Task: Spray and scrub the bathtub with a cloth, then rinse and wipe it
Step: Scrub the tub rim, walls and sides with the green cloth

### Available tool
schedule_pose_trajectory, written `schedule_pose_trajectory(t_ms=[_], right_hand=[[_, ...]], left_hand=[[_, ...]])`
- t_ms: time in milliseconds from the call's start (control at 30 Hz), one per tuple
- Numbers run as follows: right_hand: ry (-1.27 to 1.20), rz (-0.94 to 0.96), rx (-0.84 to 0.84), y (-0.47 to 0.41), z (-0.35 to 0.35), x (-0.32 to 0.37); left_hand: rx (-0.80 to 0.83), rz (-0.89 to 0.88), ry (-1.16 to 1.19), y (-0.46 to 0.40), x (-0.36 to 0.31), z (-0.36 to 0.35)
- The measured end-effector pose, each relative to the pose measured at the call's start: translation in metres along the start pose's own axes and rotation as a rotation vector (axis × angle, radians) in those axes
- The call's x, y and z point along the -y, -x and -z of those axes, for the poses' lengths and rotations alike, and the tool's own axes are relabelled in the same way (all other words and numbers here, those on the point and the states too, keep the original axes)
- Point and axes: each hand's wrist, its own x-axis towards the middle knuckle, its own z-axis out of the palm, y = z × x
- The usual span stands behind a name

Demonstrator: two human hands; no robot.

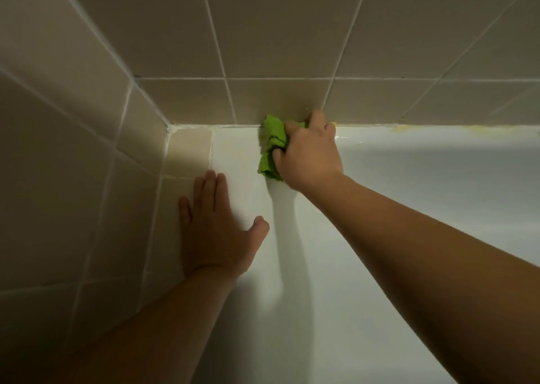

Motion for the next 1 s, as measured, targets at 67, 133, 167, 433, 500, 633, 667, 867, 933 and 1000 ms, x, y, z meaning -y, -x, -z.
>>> schedule_pose_trajectory(t_ms=[67,133,167,433,500,633,667,867,933,1000], right_hand=[[0.013,0.033,0.015,0.003,-0.003,0.003],[0.001,0.099,0.058,0.002,-0.006,0.018],[0.005,0.141,0.081,0.001,-0.007,0.026],[0.072,0.021,0.088,-0.002,0.013,-0.015],[0.077,-0.043,0.057,0.001,0.016,-0.026],[0.013,-0.048,0.069,-0.002,0.007,0.005],[0.003,-0.019,0.094,-0.005,0.004,0.017],[0.041,0.135,0.188,-0.009,-0.003,0.045],[0.032,0.079,0.174,-0.002,0.002,0.024],[0.034,-0.014,0.127,0.005,0.007,-0.004]], left_hand=[[-0.002,0.007,0.017,-0.001,0.000,0.000],[-0.005,0.008,0.023,-0.001,-0.001,0.001],[-0.006,0.007,0.023,-0.001,-0.002,0.001],[-0.021,0.023,0.053,-0.003,-0.005,0.005],[-0.025,0.027,0.052,-0.004,-0.006,0.004],[-0.039,0.025,0.065,-0.004,-0.007,0.003],[-0.046,0.021,0.069,-0.003,-0.007,0.002],[-0.066,-0.005,0.044,-0.004,-0.003,0.000],[-0.066,0.006,0.076,-0.003,-0.003,0.000],[-0.056,0.007,0.095,-0.003,-0.003,0.001]])
